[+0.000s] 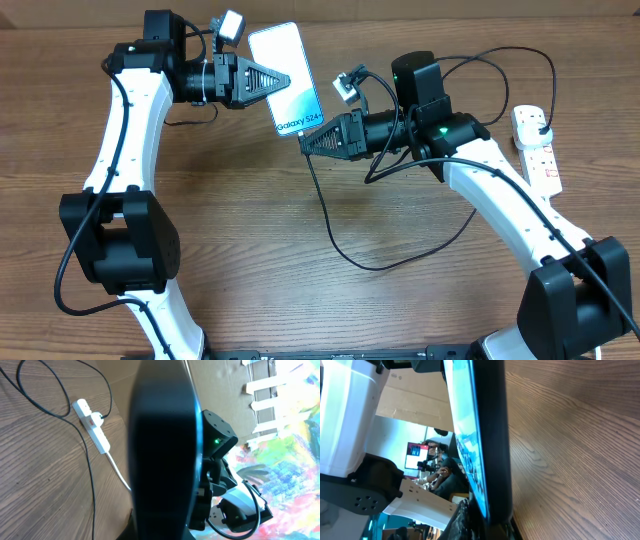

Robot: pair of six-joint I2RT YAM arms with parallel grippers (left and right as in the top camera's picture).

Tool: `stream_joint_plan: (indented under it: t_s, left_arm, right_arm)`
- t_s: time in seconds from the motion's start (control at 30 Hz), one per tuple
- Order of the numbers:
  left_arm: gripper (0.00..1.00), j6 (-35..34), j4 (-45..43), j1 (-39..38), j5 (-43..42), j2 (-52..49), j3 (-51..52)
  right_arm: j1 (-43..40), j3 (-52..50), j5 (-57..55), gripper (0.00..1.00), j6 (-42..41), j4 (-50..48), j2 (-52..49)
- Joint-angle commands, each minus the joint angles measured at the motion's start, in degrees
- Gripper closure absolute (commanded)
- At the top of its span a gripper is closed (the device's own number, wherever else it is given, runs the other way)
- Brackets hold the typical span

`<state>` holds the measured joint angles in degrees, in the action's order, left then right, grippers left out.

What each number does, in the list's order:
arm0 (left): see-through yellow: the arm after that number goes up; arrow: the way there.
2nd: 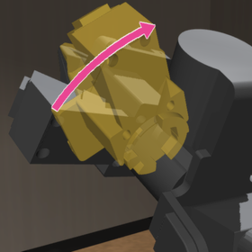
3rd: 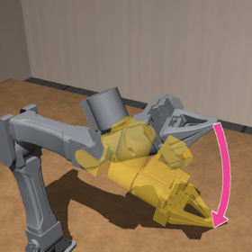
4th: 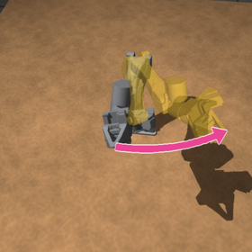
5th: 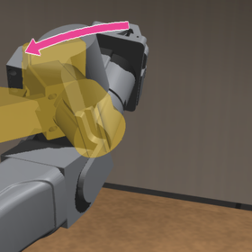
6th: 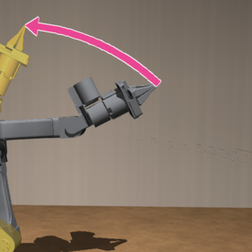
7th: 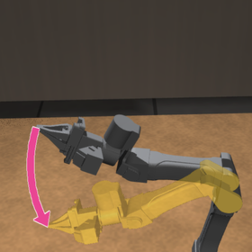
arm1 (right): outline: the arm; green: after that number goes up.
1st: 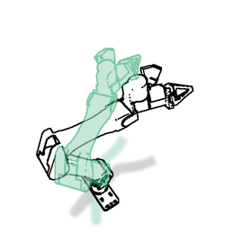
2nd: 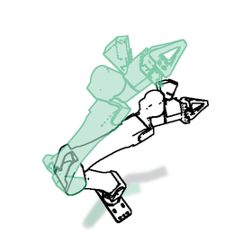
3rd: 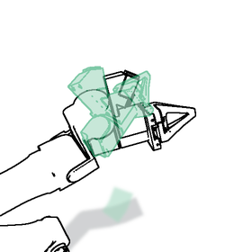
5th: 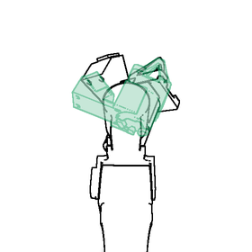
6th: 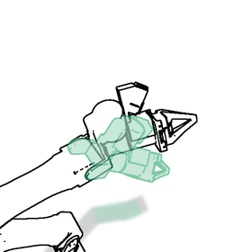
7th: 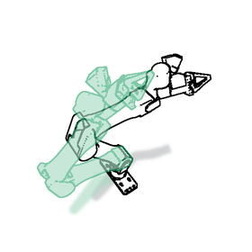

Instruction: Plug charger to phone and switch on socket

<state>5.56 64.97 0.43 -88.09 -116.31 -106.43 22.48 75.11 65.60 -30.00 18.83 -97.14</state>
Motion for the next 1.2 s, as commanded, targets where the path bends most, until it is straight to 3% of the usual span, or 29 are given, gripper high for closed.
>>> stream_joint_plan:
  t_s: [0.0, 0.57, 0.77, 1.17]
  left_arm:
    - [0.96, -1.8, 1.0, -1.9, -2.6, 0.7, -0.7]
    - [0.96, -3.0, 0.6, 1.0, -2.6, 0.7, -0.7]
    - [0.96, -3.1, -0.4, 2.5, -2.6, 0.7, -0.7]
    - [0.96, -12.4, -4.7, 2.7, -2.6, 0.7, -0.7]
  right_arm:
    - [0.2, 1.1, -6.7, 0.96, -0.7, -2.3, -0.3]
    - [-0.5, 1.1, -6.7, 0.96, -1.9, -4.3, -0.3]
    - [-1.2, 1.1, 0.9, 0.96, -1.9, -7.7, -0.3]
    - [0.4, 1.1, 8.6, 0.96, -3.5, -7.6, -0.3]
